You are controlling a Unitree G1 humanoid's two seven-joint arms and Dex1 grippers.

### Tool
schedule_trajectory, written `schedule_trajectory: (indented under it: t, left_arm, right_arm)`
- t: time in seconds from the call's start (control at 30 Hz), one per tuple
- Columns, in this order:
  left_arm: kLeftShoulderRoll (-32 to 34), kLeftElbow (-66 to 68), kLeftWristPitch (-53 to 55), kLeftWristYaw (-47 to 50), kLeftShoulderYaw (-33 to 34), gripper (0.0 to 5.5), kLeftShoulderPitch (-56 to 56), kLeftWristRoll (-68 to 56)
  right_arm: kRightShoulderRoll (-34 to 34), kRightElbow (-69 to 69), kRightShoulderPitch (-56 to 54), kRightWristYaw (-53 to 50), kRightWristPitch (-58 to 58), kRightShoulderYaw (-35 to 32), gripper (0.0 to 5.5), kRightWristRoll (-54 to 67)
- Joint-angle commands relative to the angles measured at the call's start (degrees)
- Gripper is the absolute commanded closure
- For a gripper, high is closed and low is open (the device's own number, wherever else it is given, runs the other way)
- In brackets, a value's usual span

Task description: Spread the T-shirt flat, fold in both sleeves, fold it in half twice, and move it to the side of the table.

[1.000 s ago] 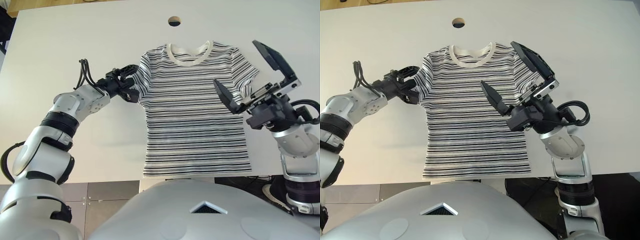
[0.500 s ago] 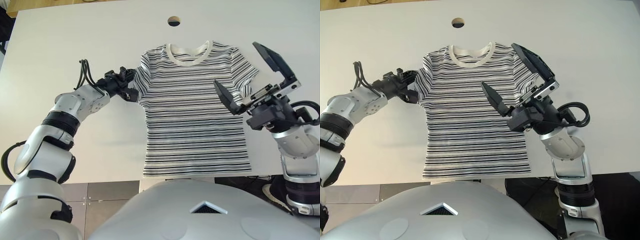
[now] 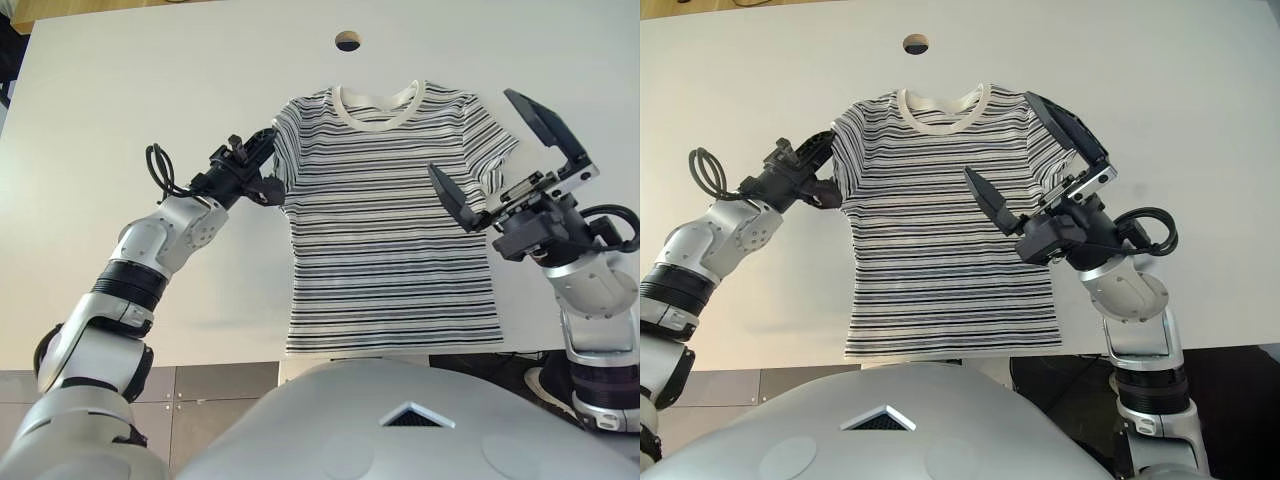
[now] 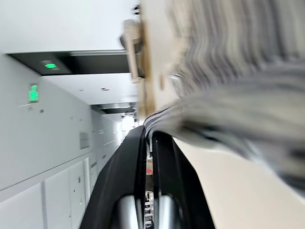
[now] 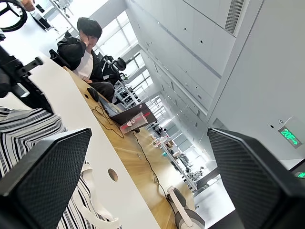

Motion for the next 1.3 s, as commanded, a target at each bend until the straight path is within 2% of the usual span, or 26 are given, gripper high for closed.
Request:
schedule_trajectory:
  t: [0.03, 0.37, 0.53, 0.7, 0.83, 0.97, 1.07, 1.23, 1.3]
  left_arm:
    - [-3.1, 3.3, 0.3, 1.4, -1.3, 5.37, -4.2, 2.7]
    - [-8.9, 9.8, -3.4, -0.8, -7.5, 5.37, -7.3, 5.7]
    - [-11.7, 12.4, -3.3, -2.0, -8.1, 4.46, -7.4, 3.9]
    - [-13.3, 7.2, -3.3, 0.3, -3.1, 3.77, -6.7, -2.3]
    - [-15.5, -0.9, -4.9, 0.2, 2.0, 3.15, -3.8, -10.2]
    - [-15.7, -12.8, -5.8, -6.4, 7.2, 3.15, 1.3, -22.2]
    - [-15.0, -13.8, -4.3, -7.3, 8.2, 3.15, 2.9, -20.3]
    - [-13.0, -10.3, -2.2, -6.2, 9.1, 3.15, 4.7, -15.3]
    - [-12.6, -8.6, -2.0, -6.9, 9.1, 2.87, 5.1, -15.2]
  right_arm:
    - [0.1, 0.7, 0.1, 0.2, -0.8, 0.2, 0.98, -0.1]
    - [0.5, 3.2, -1.2, -0.9, -1.0, -1.0, 0.98, -0.8]
    - [0.5, 12.4, -6.3, -4.4, -0.2, -3.2, 0.98, -4.8]
    - [-3.6, 32.6, -16.3, -13.6, 2.9, -3.7, 0.98, -17.8]
    - [-9.3, 48.8, -27.3, -21.6, 5.2, 0.2, 0.98, -28.6]
    - [-13.6, 67.5, -39.7, -28.5, 5.0, 7.5, 0.98, -37.4]
    - [-14.1, 77.3, -44.9, -31.5, 3.1, 12.1, 0.98, -39.7]
    - [-14.6, 83.3, -47.0, -33.7, 0.0, 15.9, 0.98, -39.2]
    - [-14.6, 83.7, -46.6, -34.3, -1.1, 16.8, 0.98, -38.6]
